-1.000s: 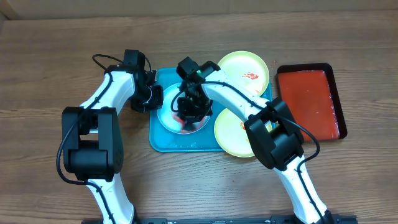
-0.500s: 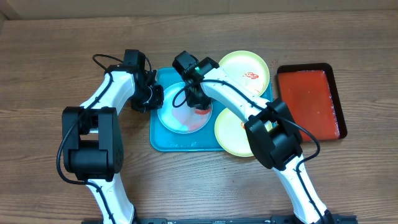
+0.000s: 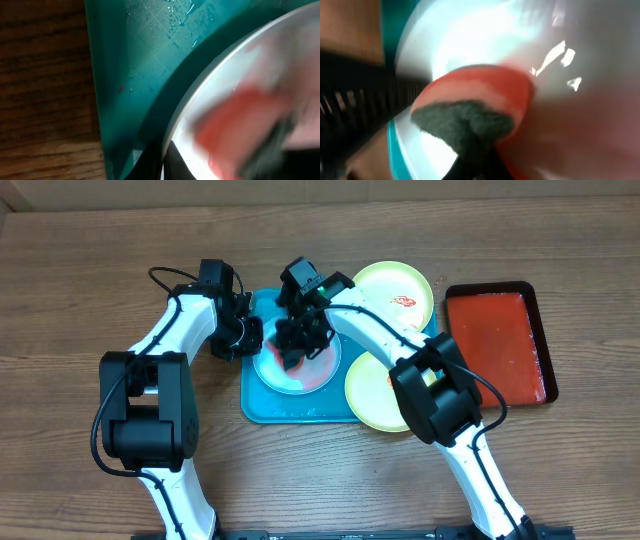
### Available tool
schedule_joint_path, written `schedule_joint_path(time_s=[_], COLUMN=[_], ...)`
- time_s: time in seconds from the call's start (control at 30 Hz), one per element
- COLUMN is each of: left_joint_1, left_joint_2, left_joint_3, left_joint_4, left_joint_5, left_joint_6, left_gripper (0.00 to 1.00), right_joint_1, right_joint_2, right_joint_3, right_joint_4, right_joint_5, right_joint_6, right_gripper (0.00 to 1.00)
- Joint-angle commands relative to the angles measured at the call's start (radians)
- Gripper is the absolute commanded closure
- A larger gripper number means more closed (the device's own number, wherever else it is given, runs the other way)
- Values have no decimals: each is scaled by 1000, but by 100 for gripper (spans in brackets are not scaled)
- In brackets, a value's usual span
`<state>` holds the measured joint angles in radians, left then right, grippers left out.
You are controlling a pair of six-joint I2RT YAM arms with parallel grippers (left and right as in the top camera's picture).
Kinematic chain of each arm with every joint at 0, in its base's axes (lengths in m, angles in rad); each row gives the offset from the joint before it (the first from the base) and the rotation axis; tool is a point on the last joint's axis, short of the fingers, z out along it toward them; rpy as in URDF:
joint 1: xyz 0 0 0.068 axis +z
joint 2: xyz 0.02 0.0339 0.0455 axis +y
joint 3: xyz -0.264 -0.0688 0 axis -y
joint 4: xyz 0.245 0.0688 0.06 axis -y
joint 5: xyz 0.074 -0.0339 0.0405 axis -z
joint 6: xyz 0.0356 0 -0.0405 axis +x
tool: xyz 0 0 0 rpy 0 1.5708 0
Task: Clean dirty plates on tray and stack at the side
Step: 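Scrub white plate with sponge while left gripper holds its rim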
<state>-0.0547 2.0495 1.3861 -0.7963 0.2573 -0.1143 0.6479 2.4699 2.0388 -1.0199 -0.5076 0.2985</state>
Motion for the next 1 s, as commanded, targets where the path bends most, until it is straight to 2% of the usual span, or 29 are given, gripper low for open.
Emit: schedule_joint_path(time_s=[0.0,0.1,0.23,0.4,0.47,0.77,0.87,0.97], left_joint_1=[-5,-5,-5,-5,-5,-5,-5,-5], left_joint_2=[8,8,8,8,8,8,8,8], left_joint_3=[-18,-18,-18,-18,-18,-18,-18,-18], left_joint_4=[9,8,8,8,8,7,7,7], left_joint_5=[-29,-29,-29,-29,-29,-43,-48,-47], left_joint_6=[-28,-28,-28,-28,-28,-28,-28,-28], left_gripper=[96,96,96,96,96,96,96,96], right_joint_1=[28,27,27,28,28,28,27,27], right_joint_2=[57,46,18,-1,-1,0,1,10], right_joint_3=[-15,-15,-14,-14,-14,-18,-18,-18], right_joint_4=[-95,-183,-259,-296,-286,-75,10,101], right_joint_5=[-69,72,356,799,883,914,835,668], right_joint_6=[-70,-72,-54,69,77,98,98,88], right_gripper=[96,96,96,96,96,96,96,96])
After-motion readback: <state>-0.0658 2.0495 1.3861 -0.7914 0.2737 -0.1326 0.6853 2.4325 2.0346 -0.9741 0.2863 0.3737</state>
